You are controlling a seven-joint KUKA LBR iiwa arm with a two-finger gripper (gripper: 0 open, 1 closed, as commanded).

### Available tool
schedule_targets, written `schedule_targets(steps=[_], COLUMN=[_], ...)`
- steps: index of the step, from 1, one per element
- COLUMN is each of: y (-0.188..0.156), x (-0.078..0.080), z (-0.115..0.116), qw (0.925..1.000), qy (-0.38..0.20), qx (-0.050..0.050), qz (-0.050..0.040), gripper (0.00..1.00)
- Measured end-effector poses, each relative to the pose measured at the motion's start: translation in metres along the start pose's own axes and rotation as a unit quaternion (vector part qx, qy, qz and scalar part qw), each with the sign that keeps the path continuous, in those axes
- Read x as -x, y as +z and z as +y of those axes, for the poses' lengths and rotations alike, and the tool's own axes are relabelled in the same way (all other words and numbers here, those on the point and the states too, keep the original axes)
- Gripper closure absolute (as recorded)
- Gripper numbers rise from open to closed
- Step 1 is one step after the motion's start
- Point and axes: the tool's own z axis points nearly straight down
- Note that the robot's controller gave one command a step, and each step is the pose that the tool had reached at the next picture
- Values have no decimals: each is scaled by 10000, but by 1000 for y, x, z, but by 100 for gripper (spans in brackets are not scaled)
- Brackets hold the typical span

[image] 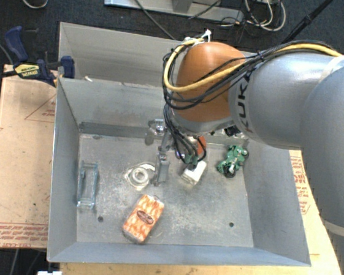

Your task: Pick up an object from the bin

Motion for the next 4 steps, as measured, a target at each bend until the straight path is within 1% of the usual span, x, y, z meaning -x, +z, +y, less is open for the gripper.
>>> schedule_targets(steps=[1, 2, 3, 4], y=[43, 20, 73, 78], x=[-2, -7, -8, 8], z=[-1, -8, -11, 5], qw=[9997, 9987, 9991, 10000], qy=[-259, -501, -429, -67], qx=[-5, -2, 2, 6], qz=[54, 32, 19, 10], gripper=[0, 0, 0, 100])
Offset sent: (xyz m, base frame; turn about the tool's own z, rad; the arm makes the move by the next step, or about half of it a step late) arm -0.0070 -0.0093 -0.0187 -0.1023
